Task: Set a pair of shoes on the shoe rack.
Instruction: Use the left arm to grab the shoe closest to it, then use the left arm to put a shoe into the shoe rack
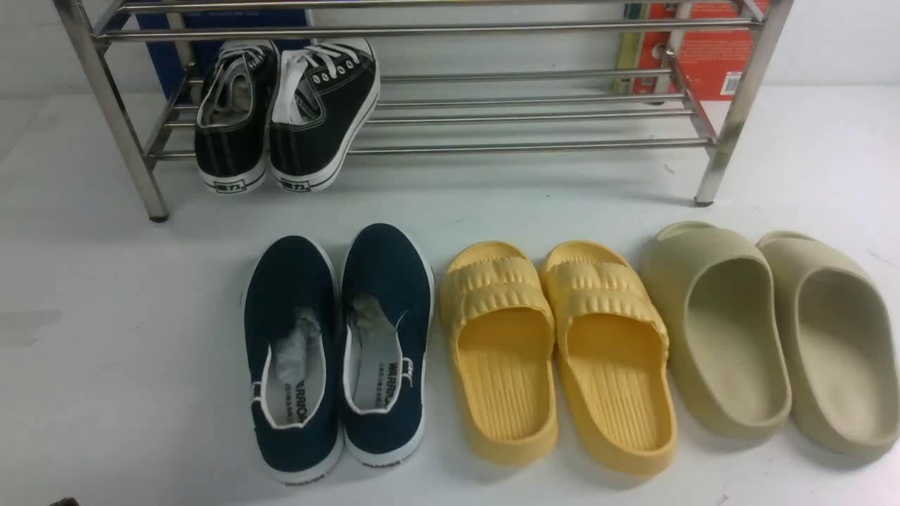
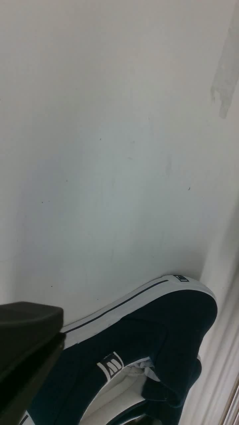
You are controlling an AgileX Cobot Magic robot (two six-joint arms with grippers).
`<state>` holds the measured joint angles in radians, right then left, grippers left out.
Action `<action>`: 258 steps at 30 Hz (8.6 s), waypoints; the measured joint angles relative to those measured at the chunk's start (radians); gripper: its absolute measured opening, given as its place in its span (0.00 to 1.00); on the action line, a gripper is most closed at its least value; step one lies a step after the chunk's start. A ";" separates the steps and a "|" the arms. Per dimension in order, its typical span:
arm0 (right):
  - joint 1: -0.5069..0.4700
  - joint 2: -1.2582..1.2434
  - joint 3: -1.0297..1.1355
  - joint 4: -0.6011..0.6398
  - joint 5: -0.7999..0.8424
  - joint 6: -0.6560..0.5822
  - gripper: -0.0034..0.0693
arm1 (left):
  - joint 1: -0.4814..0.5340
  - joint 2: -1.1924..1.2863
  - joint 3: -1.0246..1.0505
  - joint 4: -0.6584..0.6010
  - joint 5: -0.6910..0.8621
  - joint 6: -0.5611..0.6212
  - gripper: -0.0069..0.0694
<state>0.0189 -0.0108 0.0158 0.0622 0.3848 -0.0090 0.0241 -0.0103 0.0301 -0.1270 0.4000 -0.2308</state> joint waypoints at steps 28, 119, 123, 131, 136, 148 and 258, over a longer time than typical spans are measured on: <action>0.000 0.000 0.000 0.000 0.000 0.000 0.38 | 0.000 0.000 -0.002 -0.469 -0.334 -0.309 0.17; 0.000 0.000 0.000 0.000 0.000 0.000 0.38 | -0.389 1.541 -1.321 0.023 0.624 -0.115 0.11; 0.000 0.000 0.000 0.000 0.000 0.000 0.38 | -0.389 1.666 -1.453 0.040 0.589 -0.115 0.11; 0.000 0.000 0.000 0.000 0.000 0.000 0.38 | -0.389 1.929 -1.769 0.061 0.571 -0.137 0.11; 0.000 0.000 0.000 0.000 0.000 0.000 0.38 | -0.389 2.060 -1.948 0.115 0.574 -0.181 0.11; 0.000 0.000 0.000 0.000 0.000 0.000 0.38 | -0.389 2.142 -2.039 0.147 0.534 -0.195 0.11; 0.000 0.000 0.000 0.000 0.000 0.000 0.38 | -0.486 1.909 -1.385 0.298 -0.043 -0.375 0.07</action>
<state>0.0189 -0.0108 0.0158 0.0622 0.3848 -0.0090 -0.4616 1.8991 -1.3549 0.1714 0.3565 -0.6055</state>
